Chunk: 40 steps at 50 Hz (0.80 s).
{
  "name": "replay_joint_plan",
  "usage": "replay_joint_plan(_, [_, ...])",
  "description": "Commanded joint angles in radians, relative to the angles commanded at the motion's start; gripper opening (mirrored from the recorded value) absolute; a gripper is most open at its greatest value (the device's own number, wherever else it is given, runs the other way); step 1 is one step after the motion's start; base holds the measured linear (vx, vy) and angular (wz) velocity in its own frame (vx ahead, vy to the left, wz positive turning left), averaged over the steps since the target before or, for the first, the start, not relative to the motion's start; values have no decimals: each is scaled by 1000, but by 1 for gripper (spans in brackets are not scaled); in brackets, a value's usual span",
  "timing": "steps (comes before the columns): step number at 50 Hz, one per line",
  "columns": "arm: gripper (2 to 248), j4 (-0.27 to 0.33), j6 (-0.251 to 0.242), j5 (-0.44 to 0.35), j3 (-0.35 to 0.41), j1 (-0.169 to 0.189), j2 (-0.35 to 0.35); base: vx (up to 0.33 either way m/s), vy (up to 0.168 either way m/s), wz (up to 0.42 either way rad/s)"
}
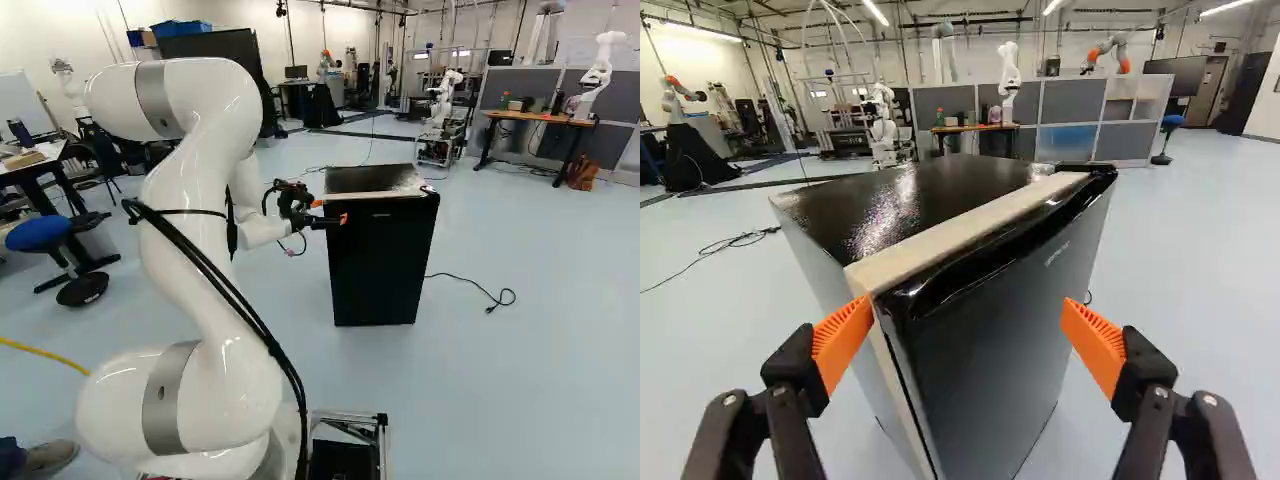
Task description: Grab a drink from the fridge
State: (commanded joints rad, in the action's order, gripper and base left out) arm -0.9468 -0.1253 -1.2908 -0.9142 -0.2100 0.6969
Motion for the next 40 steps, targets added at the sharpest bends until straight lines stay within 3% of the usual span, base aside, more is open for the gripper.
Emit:
replay_joint_plan(21, [247, 0, 0, 0, 11, 17, -7, 0, 0, 0])
replay_joint_plan(40, [247, 0, 0, 0, 103, 14, -65, -1, -1, -4])
